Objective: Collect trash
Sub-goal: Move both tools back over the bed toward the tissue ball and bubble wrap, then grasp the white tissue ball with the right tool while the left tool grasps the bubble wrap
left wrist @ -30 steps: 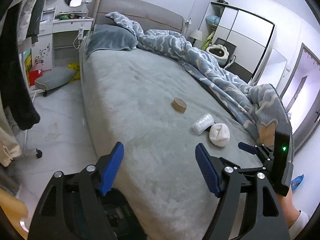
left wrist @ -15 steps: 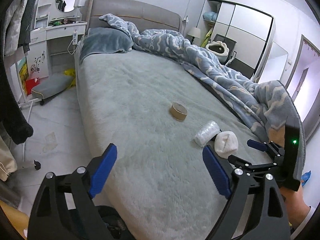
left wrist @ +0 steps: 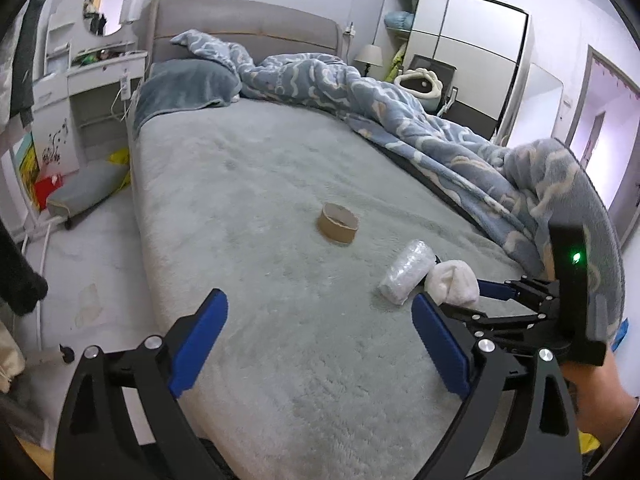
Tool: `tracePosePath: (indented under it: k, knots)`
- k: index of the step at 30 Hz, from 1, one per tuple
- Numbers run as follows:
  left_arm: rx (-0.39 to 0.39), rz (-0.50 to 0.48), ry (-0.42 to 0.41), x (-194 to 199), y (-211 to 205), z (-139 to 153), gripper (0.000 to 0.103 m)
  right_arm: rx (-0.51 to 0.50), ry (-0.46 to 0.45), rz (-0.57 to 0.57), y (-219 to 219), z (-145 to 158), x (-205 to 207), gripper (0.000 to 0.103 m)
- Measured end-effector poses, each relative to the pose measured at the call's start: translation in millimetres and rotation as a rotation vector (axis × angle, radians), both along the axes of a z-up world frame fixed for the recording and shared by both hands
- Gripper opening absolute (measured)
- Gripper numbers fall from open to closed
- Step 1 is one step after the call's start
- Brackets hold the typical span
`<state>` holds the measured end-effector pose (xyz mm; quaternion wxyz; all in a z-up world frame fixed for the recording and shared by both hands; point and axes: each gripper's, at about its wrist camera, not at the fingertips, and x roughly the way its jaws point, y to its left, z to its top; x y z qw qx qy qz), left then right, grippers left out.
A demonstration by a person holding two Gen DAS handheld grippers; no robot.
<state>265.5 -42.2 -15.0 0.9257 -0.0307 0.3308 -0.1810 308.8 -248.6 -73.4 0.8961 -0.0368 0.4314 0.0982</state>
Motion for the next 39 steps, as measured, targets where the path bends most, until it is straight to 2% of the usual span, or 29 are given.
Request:
tracePosePath:
  k: [2, 8, 13, 15, 21, 30, 35, 39]
  knots:
    - [-0.007, -0.024, -0.003, 2, -7, -1, 0.095, 0.015, -0.003, 0.002, -2, 3, -2, 0.055]
    - [0.019, -0.083, -0.029, 11, -26, -4, 0.095, 0.077, -0.012, 0.000, -14, 16, -10, 0.053]
    - [0.091, -0.135, -0.043, 19, -47, -12, 0.094, 0.115, -0.019, -0.004, -27, 22, -13, 0.048]
    - [0.114, -0.162, -0.037, 22, -54, -18, 0.092, 0.126, -0.009, 0.000, -31, 21, -12, 0.042]
    - [0.172, -0.220, -0.007, 34, -73, -34, 0.086, 0.181, -0.008, 0.003, -44, 25, -15, 0.037]
    - [0.199, -0.250, 0.009, 55, -97, -44, 0.081, 0.265, -0.054, 0.000, -71, 40, -24, 0.036]
    - [0.211, -0.287, 0.043, 69, -108, -55, 0.066, 0.277, -0.063, 0.000, -83, 42, -29, 0.036]
    - [0.182, -0.294, 0.081, 77, -110, -60, 0.056, 0.280, -0.056, 0.002, -88, 39, -29, 0.036]
